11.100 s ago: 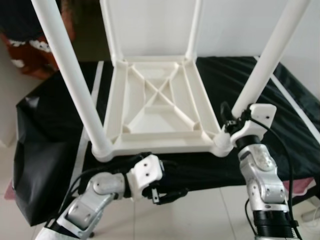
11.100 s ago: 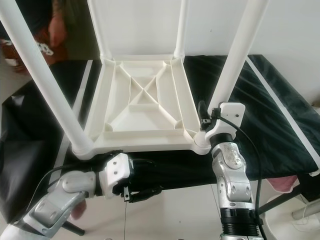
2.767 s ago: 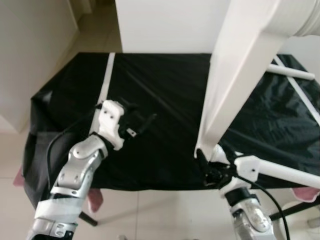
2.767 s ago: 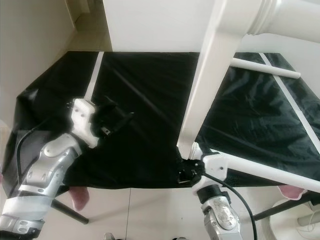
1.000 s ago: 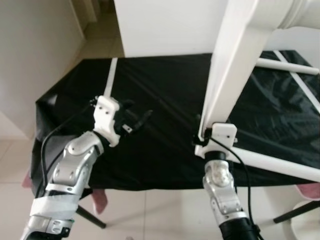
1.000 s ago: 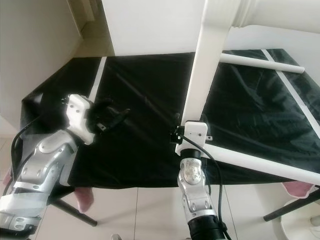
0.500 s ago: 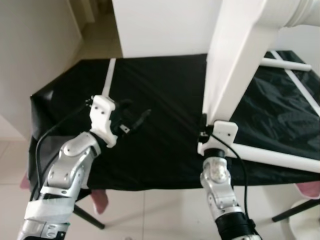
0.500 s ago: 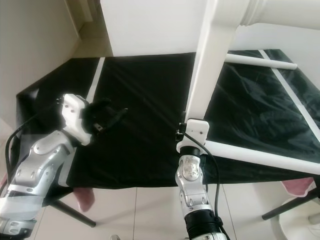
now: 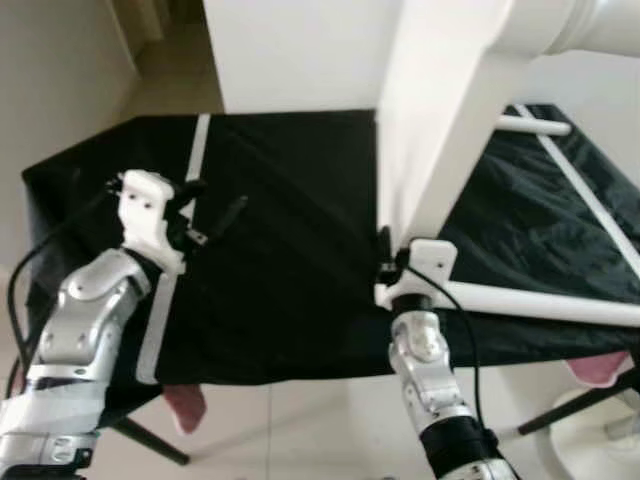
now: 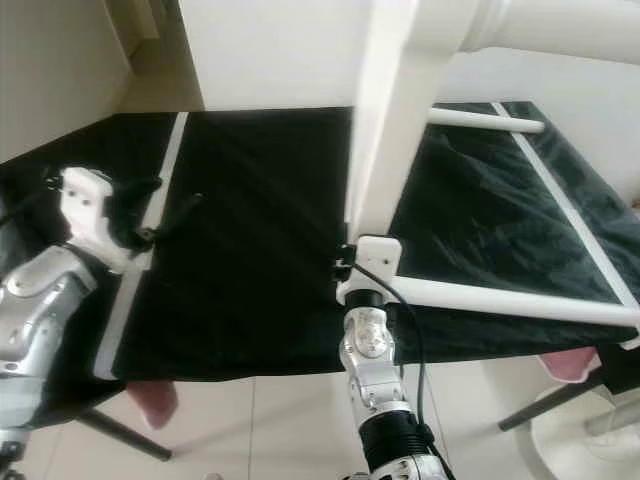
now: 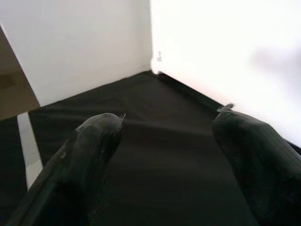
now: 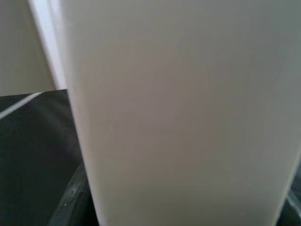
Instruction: Building children table
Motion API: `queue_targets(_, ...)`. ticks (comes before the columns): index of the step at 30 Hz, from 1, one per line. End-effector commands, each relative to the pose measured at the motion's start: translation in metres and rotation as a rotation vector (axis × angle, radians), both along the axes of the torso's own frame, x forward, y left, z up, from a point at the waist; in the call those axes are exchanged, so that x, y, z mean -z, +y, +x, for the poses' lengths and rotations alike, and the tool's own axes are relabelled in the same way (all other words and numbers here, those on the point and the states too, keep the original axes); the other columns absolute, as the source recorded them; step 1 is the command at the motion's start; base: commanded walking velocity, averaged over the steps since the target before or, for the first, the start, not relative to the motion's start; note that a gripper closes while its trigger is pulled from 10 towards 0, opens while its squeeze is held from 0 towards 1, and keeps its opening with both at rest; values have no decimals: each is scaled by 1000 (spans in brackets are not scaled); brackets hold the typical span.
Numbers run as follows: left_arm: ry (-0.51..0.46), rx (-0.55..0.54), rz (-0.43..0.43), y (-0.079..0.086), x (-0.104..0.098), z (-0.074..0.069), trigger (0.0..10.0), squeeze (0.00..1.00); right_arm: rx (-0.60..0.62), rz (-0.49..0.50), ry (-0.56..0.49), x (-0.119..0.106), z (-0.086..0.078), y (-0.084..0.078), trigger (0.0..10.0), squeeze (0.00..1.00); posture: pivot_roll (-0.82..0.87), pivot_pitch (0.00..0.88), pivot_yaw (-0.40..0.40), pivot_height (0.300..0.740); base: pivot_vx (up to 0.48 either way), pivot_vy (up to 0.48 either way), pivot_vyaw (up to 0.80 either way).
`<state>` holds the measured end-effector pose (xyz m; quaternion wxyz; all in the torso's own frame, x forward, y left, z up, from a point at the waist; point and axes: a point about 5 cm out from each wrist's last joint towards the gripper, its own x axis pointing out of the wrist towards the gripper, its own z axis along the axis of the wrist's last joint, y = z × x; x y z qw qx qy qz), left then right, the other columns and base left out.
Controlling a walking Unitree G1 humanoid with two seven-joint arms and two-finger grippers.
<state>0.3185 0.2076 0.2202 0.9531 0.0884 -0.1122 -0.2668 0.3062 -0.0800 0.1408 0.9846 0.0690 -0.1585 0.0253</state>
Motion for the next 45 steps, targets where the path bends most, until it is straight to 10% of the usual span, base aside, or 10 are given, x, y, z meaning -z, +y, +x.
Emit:
queue_targets(1,-17,62,16,6,-6,-2,10000,0,-245,-40,-39,-5,-9,42,0,0,129,75,-6,740,0,0,0)
queue_targets(20,-51,-7,16,30,-19,1,10000,0,-408,-45,-71,-2,-28,63,0,0,139,84,-8,740,0,0,0)
queue_targets(21,-51,-8,17,31,-19,1,10000,0,-408,-39,-65,-1,-28,64,10000,0,140,88,-7,740,0,0,0)
queue_targets(22,-50,-7,17,30,-18,0,10000,0,-411,-34,-64,-1,-28,64,10000,0,140,88,-7,740,0,0,0)
queue_targets(23,-48,-5,18,30,-18,0,10000,0,-415,-19,-63,-2,-28,64,10000,1000,139,91,-5,740,0,0,0)
queue_targets(32,-45,12,16,26,-16,-1,10000,0,-357,1,-80,-8,-25,52,10000,1000,138,96,-6,740,0,0,0)
queue_targets(33,-44,14,15,25,-15,-1,10000,0,-333,-6,-88,-10,-25,48,10000,39,136,96,-10,740,0,0,0)
queue_targets(45,-48,16,-1,25,-16,-1,10000,0,-260,-27,-33,0,-32,12,10000,0,121,93,-17,740,0,0,0)
